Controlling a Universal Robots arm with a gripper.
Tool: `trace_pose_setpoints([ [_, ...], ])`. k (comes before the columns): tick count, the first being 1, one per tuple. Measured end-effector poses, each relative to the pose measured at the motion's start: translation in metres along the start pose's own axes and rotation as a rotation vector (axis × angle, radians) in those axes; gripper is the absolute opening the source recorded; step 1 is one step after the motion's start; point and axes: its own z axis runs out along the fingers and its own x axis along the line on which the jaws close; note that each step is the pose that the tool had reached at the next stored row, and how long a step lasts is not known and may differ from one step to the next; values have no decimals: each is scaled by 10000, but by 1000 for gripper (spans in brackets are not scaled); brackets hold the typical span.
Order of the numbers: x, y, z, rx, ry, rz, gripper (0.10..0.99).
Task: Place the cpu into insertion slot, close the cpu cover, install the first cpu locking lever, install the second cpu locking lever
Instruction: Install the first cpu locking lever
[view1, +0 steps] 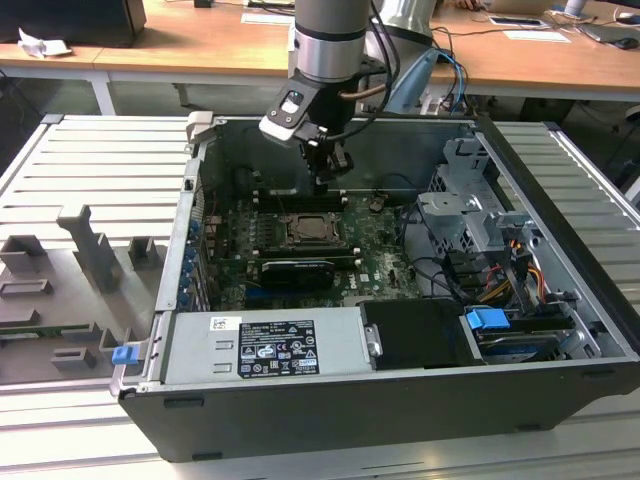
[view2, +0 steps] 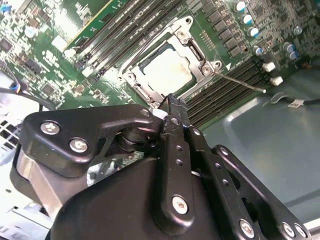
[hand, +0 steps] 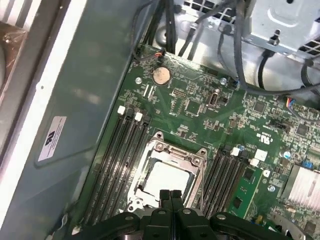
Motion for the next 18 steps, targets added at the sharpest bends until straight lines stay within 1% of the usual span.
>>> trace_pose_setpoints([
  [1,0,0,0,2,4,-311,106],
  [7,0,0,1,7,20,-1491,106],
  [11,0,0,1,11,30,-2175,106],
  [15,0,0,1,13,37,-2699,106],
  [16,0,0,1,14,40,-2923,106],
  [18,0,-1,1,16,44,-3203,106],
])
